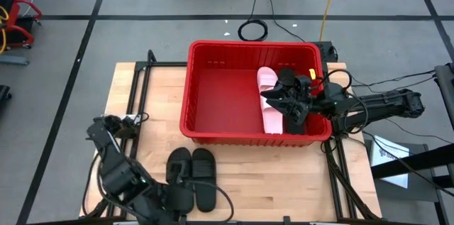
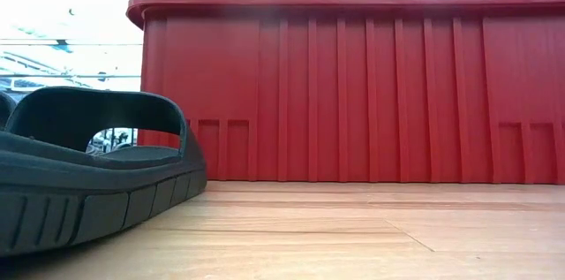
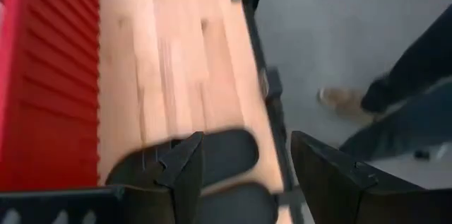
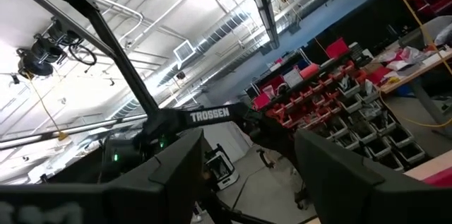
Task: Pick and place slides into bin
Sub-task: Put the black slipper into the red bin
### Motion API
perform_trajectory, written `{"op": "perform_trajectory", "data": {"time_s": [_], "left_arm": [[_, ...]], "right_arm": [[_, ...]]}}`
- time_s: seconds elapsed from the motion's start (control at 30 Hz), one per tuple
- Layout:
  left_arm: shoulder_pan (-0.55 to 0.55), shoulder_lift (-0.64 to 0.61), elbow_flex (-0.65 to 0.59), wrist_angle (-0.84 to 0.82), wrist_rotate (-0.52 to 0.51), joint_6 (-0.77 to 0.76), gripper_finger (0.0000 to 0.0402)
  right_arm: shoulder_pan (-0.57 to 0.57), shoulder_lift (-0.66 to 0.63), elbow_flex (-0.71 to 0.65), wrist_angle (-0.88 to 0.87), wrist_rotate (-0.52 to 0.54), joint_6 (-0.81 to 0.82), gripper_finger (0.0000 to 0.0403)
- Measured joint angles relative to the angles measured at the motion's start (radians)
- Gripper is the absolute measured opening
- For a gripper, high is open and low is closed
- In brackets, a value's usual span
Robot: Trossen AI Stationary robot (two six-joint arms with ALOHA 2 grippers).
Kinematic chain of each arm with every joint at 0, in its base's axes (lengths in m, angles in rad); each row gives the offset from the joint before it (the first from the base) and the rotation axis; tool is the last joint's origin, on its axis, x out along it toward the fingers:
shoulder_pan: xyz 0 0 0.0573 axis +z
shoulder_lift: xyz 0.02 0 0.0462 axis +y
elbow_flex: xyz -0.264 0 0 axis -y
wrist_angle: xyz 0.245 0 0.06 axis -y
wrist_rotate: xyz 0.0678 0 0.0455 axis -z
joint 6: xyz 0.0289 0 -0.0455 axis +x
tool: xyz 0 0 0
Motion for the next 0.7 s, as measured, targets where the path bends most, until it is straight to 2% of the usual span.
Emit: {"op": "perform_trajectory", "data": {"time_s": [0.23,0.4,0.7], "left_arm": [[0.000,0.071,0.000,-0.167,0.059,-0.059,0.0205],[-0.006,0.101,-0.038,-0.138,0.077,-0.040,0.0205],[-0.029,0.107,-0.264,-0.156,0.113,-0.127,0.0205]], "right_arm": [[0.000,0.000,0.000,-0.003,-0.001,0.000,0.0212],[0.000,0.000,0.000,-0.032,-0.001,-0.001,0.0212],[0.022,0.000,0.000,-0.066,0.000,-0.006,0.0212]]}}
